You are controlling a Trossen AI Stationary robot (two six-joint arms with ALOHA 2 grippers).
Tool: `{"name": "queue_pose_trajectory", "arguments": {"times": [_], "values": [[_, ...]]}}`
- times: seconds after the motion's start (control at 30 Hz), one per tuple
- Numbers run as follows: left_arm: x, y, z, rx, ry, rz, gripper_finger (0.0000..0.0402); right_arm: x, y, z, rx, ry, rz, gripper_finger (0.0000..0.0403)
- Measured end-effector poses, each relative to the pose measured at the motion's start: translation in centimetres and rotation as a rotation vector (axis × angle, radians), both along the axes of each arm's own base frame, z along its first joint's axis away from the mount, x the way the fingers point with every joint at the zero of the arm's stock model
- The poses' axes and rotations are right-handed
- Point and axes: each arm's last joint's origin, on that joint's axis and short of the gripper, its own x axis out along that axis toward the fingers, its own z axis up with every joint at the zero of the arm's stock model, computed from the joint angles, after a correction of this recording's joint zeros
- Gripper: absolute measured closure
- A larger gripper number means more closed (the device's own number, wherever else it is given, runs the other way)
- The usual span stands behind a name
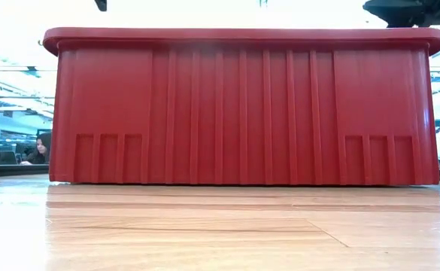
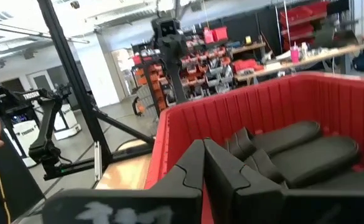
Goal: Pick and place slides into bin
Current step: Return to Home Position
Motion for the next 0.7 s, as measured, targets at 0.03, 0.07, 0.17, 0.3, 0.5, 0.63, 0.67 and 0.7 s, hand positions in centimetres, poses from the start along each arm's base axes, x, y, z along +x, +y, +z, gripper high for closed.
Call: {"name": "queue_pose_trajectory", "arguments": {"times": [0.03, 0.07, 0.17, 0.3, 0.5, 0.63, 0.67, 0.7], "values": [[-0.4, -0.2, -0.1, -0.001, -0.004, 0.006, 0.0402, 0.0, 0.0, -0.1, 0.011, 0.01, -0.001, 0.0403], [-0.9, -0.5, -0.3, -0.005, -0.011, 0.009, 0.0402, 0.0, 0.0, -0.2, 0.025, 0.019, -0.004, 0.0403], [-2.7, -0.9, -1.8, -0.026, 0.027, 0.051, 0.0402, 0.0, 0.0, -0.3, 0.048, 0.032, 0.003, 0.0403], [-5.2, -1.0, -2.9, -0.046, 0.001, 0.088, 0.0402, -0.1, 0.3, -0.3, 0.024, 0.031, 0.091, 0.0403], [-7.9, -0.7, -3.6, -0.038, 0.013, 0.117, 0.0402, -1.1, 0.4, -0.6, 0.02, 0.023, 0.092, 0.0403], [-8.6, -0.6, -3.9, -0.017, 0.035, 0.138, 0.0402, -1.6, 0.3, -0.3, 0.016, -0.022, 0.05, 0.0403], [-8.7, -0.6, -4.0, -0.008, 0.051, 0.138, 0.0402, -1.5, 0.3, -0.4, 0.014, -0.015, 0.049, 0.0403], [-8.7, -0.6, -4.2, -0.006, 0.063, 0.139, 0.0402, -1.5, 0.3, -0.4, 0.012, -0.009, 0.049, 0.0403]]}}
